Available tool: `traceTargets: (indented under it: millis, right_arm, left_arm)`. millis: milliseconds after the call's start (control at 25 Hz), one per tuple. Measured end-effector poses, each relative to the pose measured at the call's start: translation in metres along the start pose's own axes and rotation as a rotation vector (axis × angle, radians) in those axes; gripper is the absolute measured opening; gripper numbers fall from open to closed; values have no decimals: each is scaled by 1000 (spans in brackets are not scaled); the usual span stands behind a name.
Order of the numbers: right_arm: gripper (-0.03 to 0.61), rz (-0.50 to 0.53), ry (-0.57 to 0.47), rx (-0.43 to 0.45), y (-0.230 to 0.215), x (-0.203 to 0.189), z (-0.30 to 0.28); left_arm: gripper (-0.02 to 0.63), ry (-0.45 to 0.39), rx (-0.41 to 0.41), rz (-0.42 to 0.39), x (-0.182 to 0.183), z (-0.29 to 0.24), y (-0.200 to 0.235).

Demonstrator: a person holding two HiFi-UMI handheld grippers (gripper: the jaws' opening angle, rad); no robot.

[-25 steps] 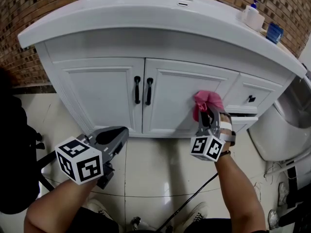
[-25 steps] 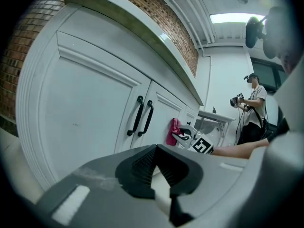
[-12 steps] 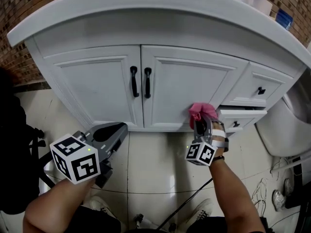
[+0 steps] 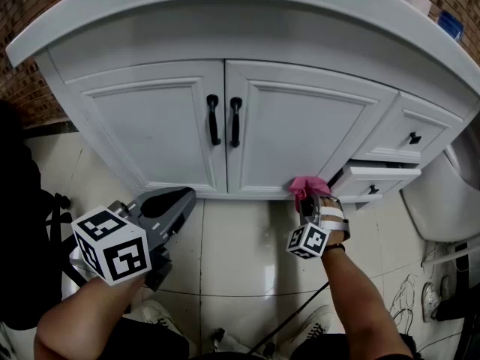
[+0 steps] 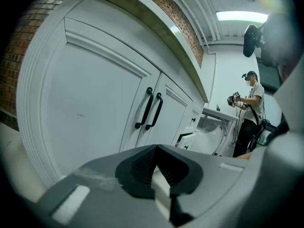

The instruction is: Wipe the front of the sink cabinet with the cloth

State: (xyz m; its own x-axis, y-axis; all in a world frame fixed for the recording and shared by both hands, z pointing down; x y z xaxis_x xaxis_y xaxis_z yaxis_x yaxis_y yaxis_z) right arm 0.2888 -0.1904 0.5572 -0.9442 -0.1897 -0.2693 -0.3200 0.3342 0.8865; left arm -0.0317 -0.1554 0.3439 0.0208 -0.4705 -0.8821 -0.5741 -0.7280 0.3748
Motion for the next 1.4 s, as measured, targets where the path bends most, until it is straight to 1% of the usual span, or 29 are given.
traceTargets:
  millis: [120,280,360,440,560,640,760,840,1000,1080,1160,1200,1280,1400]
  right_arm:
    - [100,-4,44,59,18,-8,-8]
    - [100,-15,69,59,23,-10,-11]
    - [100,-9,81,81,26,-10,-13]
    - [100,-6,114,142,33,-13,-16]
    - [100,-52,159,247,43,-15,-15]
    - [100,-49,149,293,54,-8,-5]
    - [100,-11,64,306,59,22,15]
    - [100,-4,-36,284,48,57,29]
    - [100,-4,-281,203,7,141,75]
    - [98,8,-397,147,-15,184,105]
    - [100,32,-500,69,-43,223,130]
    - [100,44,-539,26,-58,239,141]
    - [100,63,-586,-60,-88,267,156]
    - [98,79,-609,-169,-130,294,164]
  left_arm:
    - [6,-4,8,4,0,5,3]
    - [6,-20,23,12,2,15,9]
    - [6,-31,29,16,4,20,11]
    - [6,-39,32,19,5,23,11]
    - [6,-50,32,13,6,29,10]
    - [6,-57,31,8,6,35,10]
    - [6,-90,33,14,10,47,14]
    - [6,-124,38,29,13,55,15]
    - [6,-184,60,51,19,75,14]
    - [6,-209,88,55,21,91,17]
    - [6,-240,123,66,22,107,23]
    - [6,-254,138,69,23,113,27]
    - [6,-276,157,63,25,124,31]
    - [6,-292,160,45,28,132,31]
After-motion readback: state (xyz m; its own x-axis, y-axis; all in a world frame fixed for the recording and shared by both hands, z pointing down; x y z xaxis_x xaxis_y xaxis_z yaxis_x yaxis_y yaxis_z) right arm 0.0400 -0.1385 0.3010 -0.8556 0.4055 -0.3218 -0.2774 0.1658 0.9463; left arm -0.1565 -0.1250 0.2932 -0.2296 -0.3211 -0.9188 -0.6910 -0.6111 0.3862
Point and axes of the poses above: the fingertips, and each gripper's own axes: z backward along the fingers, y to its left, x out of its top, the point moved 8 cm from there along z, backward along the fingers, and after that the axes turned 4 degrees about -x, right-handed, at the moved point
